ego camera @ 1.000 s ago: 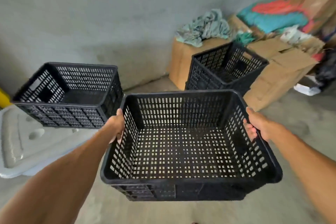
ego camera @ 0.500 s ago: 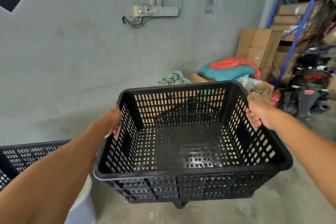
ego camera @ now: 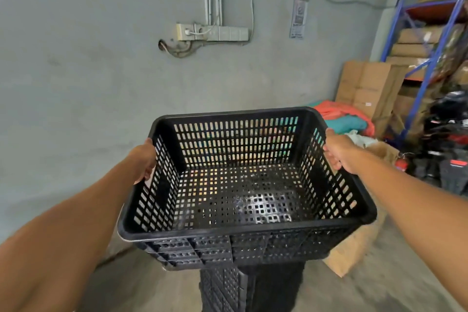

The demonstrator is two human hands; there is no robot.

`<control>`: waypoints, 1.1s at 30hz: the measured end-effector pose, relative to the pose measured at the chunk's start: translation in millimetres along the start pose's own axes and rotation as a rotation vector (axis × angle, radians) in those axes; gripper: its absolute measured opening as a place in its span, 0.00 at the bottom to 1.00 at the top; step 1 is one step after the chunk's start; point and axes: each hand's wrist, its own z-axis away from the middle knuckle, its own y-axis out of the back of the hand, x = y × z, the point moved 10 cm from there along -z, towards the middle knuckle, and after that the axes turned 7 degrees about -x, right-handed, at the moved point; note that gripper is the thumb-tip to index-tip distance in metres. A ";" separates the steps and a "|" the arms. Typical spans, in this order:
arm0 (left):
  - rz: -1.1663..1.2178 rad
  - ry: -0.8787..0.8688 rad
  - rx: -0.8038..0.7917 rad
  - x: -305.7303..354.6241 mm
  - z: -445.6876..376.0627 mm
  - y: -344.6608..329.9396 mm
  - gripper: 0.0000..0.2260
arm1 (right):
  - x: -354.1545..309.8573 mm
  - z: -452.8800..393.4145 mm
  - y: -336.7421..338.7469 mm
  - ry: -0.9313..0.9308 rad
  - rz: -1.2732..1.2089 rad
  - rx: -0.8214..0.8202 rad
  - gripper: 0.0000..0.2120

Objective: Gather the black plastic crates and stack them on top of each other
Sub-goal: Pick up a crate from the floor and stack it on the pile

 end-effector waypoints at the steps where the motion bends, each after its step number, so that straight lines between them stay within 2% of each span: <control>1: -0.005 -0.001 0.007 5.7 -12.0 -5.4 0.24 | -6.2 -19.1 -1.6 0.010 0.015 0.006 0.27; 7: -0.060 0.043 0.050 32.4 -64.0 -38.7 0.24 | -23.1 -109.3 -11.8 0.029 0.086 -0.015 0.27; 11: -0.069 0.089 0.075 37.6 -89.2 -63.8 0.30 | -25.9 -175.5 -22.7 0.021 0.068 -0.085 0.26; 14: -0.057 0.141 0.106 36.5 -101.3 -84.0 0.30 | -29.2 -221.7 -38.0 0.006 0.072 -0.207 0.26; 19: -0.033 0.229 0.251 28.6 -108.4 -120.9 0.24 | -25.1 -306.1 -63.3 0.010 0.126 -0.430 0.23; 22: -0.006 0.295 0.338 17.6 -95.4 -147.8 0.24 | -13.3 -345.6 -70.7 -0.017 0.147 -0.526 0.23; 26: -0.024 0.370 0.398 4.2 -75.7 -175.3 0.21 | 8.4 -379.7 -82.0 -0.047 0.215 -0.683 0.25; 33: -0.042 0.375 0.469 -11.1 -48.8 -185.7 0.16 | 40.3 -397.0 -101.0 -0.078 0.171 -0.834 0.18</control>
